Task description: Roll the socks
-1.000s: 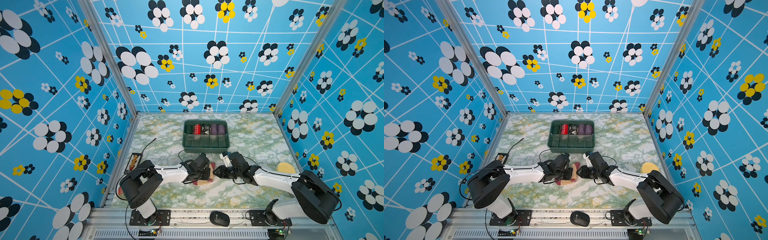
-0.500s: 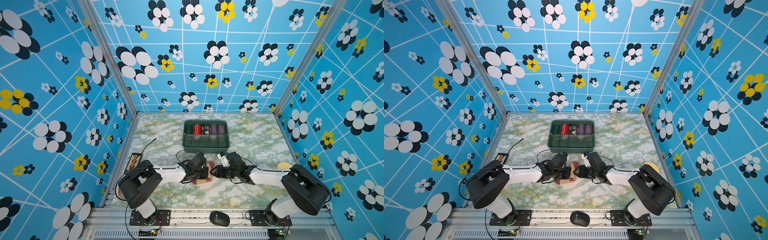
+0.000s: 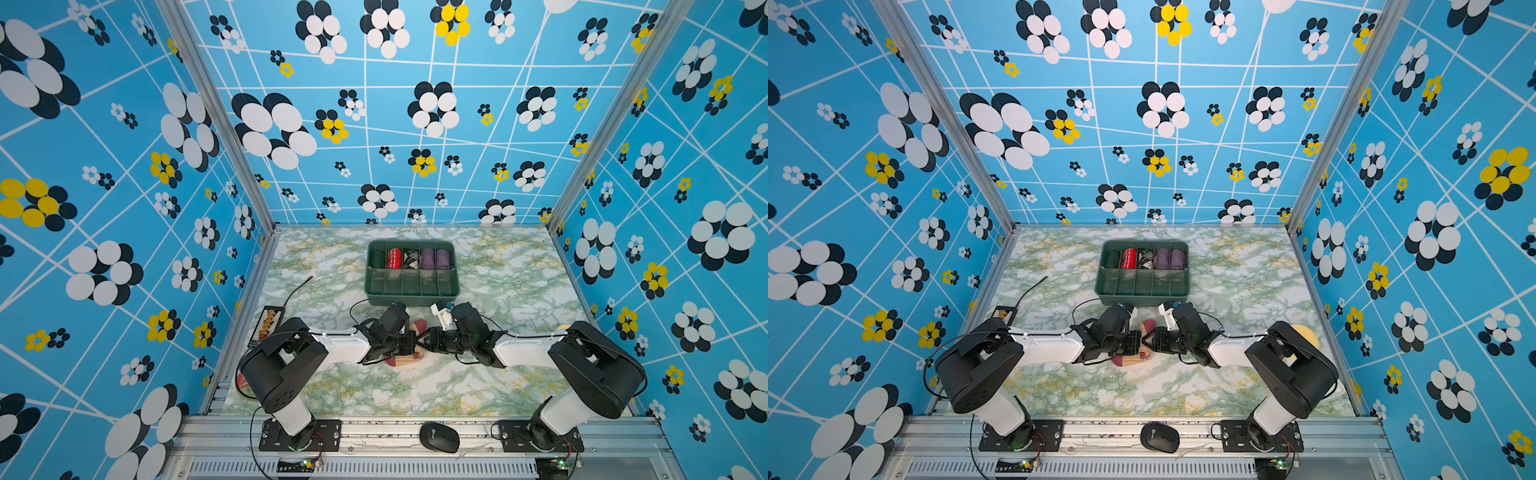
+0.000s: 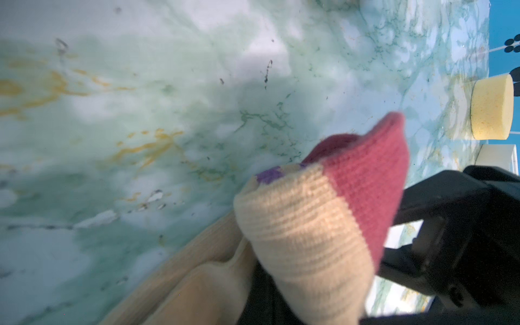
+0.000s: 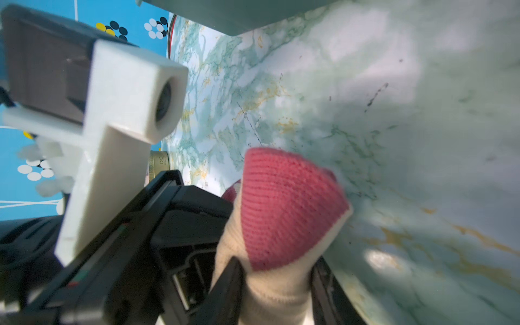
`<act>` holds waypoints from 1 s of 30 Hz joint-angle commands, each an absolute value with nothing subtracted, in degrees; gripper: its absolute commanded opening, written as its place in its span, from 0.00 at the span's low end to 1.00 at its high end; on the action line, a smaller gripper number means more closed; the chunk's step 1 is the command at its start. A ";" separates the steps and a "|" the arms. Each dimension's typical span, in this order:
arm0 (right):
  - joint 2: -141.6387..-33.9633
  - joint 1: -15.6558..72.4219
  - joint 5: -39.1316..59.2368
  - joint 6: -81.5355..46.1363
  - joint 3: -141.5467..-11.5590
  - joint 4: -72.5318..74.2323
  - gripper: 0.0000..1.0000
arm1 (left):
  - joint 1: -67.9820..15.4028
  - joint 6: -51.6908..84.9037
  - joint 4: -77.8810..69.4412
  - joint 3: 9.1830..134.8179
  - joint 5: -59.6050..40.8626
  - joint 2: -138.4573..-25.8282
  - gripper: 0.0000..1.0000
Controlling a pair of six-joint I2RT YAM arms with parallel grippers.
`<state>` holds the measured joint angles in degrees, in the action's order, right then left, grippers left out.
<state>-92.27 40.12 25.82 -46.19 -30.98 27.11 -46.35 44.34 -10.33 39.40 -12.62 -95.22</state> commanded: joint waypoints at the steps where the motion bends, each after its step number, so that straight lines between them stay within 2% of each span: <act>1: -95.62 42.71 26.17 -46.42 -32.33 24.63 0.33 | -48.09 43.03 -7.18 38.43 -15.83 -99.05 0.00; 4: -95.80 43.02 25.40 -45.23 -32.79 21.53 0.25 | -47.93 42.39 -6.33 38.89 -15.73 -99.10 0.00; 10: -94.80 44.50 20.84 -41.54 -34.41 13.52 0.00 | -47.25 41.68 -5.68 39.22 -15.82 -99.10 0.00; 15: -93.67 46.24 13.63 -37.45 -38.40 1.79 0.00 | -46.13 40.11 -1.70 39.84 -14.41 -97.04 0.00; 16: -93.58 46.24 13.13 -37.06 -38.73 0.73 0.00 | -45.75 39.56 -0.52 39.90 -13.89 -96.10 0.03; 20: -93.52 46.32 13.12 -36.35 -38.75 -0.25 0.00 | -44.02 37.70 3.62 39.89 -11.52 -91.67 0.06; 30: -94.25 46.31 13.91 -35.24 -39.04 -0.62 0.00 | -43.33 36.71 7.47 40.12 -10.66 -86.75 0.06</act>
